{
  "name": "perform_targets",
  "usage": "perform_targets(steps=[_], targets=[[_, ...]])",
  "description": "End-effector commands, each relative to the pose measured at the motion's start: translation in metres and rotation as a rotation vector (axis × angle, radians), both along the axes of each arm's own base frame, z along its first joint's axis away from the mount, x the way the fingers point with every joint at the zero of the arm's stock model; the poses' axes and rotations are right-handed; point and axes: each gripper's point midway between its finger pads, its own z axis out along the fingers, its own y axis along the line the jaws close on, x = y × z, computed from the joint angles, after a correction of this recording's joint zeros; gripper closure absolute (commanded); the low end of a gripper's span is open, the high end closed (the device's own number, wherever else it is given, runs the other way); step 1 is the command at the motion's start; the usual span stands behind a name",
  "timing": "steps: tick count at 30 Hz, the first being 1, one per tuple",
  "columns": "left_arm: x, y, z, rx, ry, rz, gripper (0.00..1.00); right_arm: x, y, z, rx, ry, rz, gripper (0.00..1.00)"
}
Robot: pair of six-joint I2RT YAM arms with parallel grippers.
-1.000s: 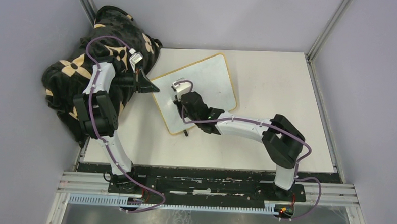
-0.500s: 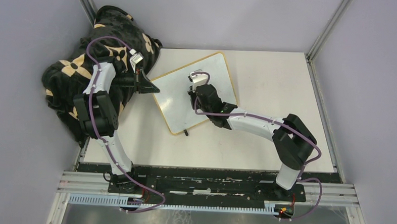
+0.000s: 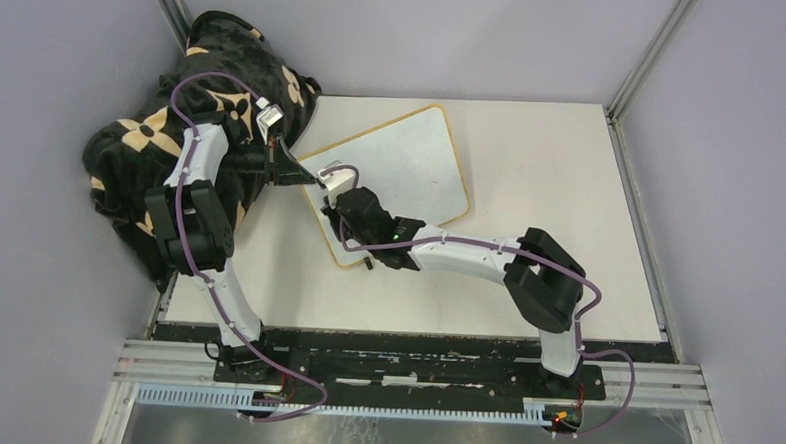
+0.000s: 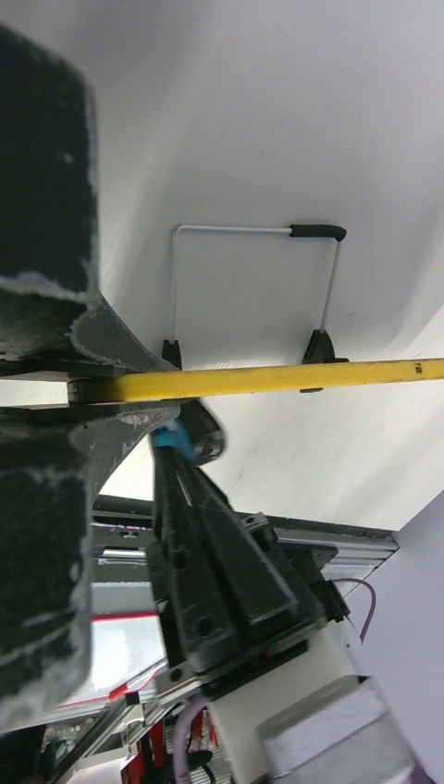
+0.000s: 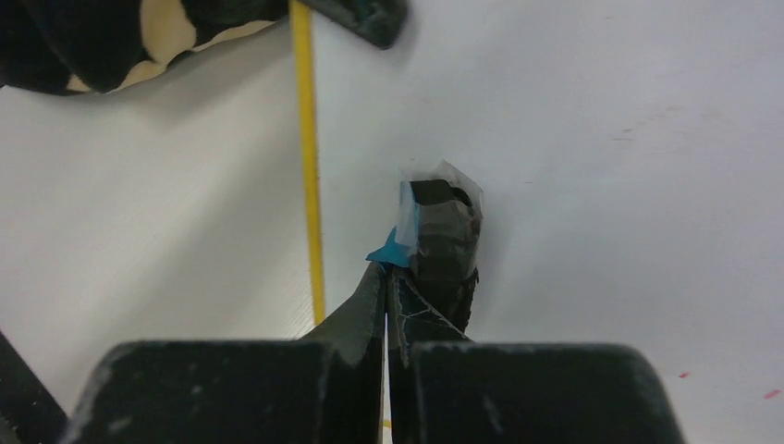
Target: Erase the whiteboard
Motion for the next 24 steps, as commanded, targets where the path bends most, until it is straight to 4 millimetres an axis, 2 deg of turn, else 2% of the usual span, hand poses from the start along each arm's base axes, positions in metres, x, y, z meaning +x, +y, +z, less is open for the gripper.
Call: perform_targets(steps=[1, 6, 11, 18, 24], targets=[[-0.006, -0.001, 0.001, 0.070, -0.077, -0.039, 0.97, -0.001, 0.019, 0.015, 0.035, -0.012, 0.035, 0.99], [-0.007, -0.001, 0.001, 0.070, -0.080, -0.040, 0.97, 0.003, 0.009, 0.014, -0.002, -0.043, 0.002, 0.99], [-0.007, -0.001, 0.001, 0.072, -0.082, -0.040, 0.97, 0.028, -0.027, 0.011, -0.074, -0.079, -0.134, 0.99], [-0.007, -0.001, 0.002, 0.075, -0.086, -0.040, 0.97, 0.076, -0.114, -0.007, -0.109, -0.030, -0.331, 0.99], [-0.007, -0.001, 0.000, 0.076, -0.081, -0.041, 0.97, 0.100, -0.186, -0.022, -0.152, -0.009, -0.473, 0.99]])
